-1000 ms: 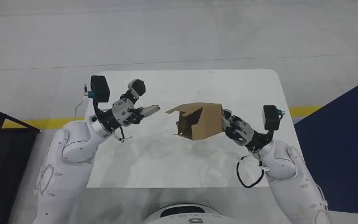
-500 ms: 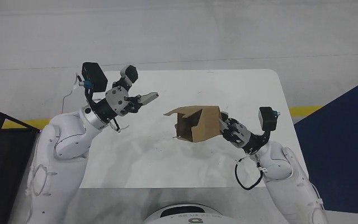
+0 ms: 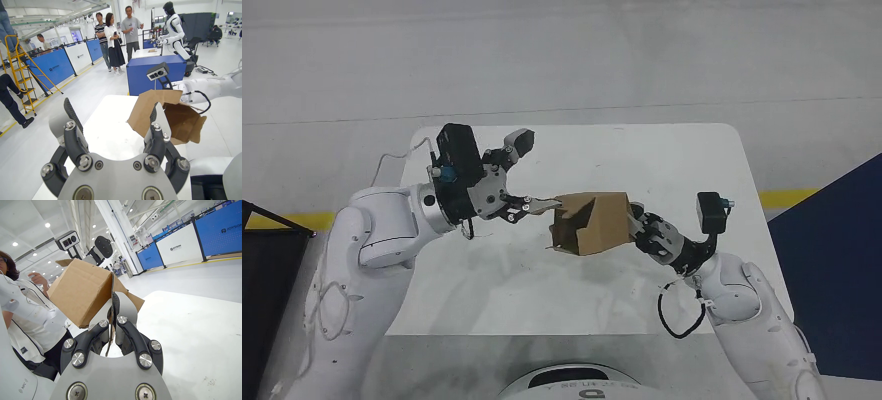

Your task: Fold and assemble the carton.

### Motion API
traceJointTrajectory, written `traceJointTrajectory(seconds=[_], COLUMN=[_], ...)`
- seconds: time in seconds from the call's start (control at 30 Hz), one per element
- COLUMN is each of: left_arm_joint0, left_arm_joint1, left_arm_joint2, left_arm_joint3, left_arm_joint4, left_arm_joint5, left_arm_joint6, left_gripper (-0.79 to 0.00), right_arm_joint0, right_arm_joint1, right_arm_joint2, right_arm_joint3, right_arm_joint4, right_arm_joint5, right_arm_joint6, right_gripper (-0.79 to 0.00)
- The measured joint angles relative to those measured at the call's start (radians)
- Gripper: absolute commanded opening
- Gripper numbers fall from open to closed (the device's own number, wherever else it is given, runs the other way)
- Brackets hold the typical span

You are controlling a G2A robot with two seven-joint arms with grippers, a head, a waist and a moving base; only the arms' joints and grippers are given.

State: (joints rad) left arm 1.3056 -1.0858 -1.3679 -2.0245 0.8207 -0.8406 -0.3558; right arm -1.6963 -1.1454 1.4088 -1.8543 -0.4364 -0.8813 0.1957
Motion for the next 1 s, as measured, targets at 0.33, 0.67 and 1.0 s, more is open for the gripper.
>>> traceJointTrajectory(seconds=[0.33,0.67,1.0], left_arm_joint0=[-0.004,-0.007,-0.022], left_arm_joint1=[-0.002,0.001,-0.001], left_arm_joint2=[0.072,0.074,0.118], left_arm_joint3=[-0.001,0.010,0.011], left_arm_joint4=[0.105,0.192,0.277], left_arm_joint5=[0.013,0.035,0.062], left_arm_joint6=[0.028,0.066,0.092], left_gripper=[0.000,0.000,-0.015], right_arm_joint0=[0.023,0.033,0.046], right_arm_joint1=[0.001,0.005,0.007], right_arm_joint2=[-0.023,-0.028,-0.052], right_arm_joint3=[0.011,0.013,-0.004], right_arm_joint4=[0.030,0.042,0.028], right_arm_joint5=[-0.007,-0.002,0.016], right_arm_joint6=[-0.001,0.007,0.031], right_gripper=[-0.785,-0.785,-0.785])
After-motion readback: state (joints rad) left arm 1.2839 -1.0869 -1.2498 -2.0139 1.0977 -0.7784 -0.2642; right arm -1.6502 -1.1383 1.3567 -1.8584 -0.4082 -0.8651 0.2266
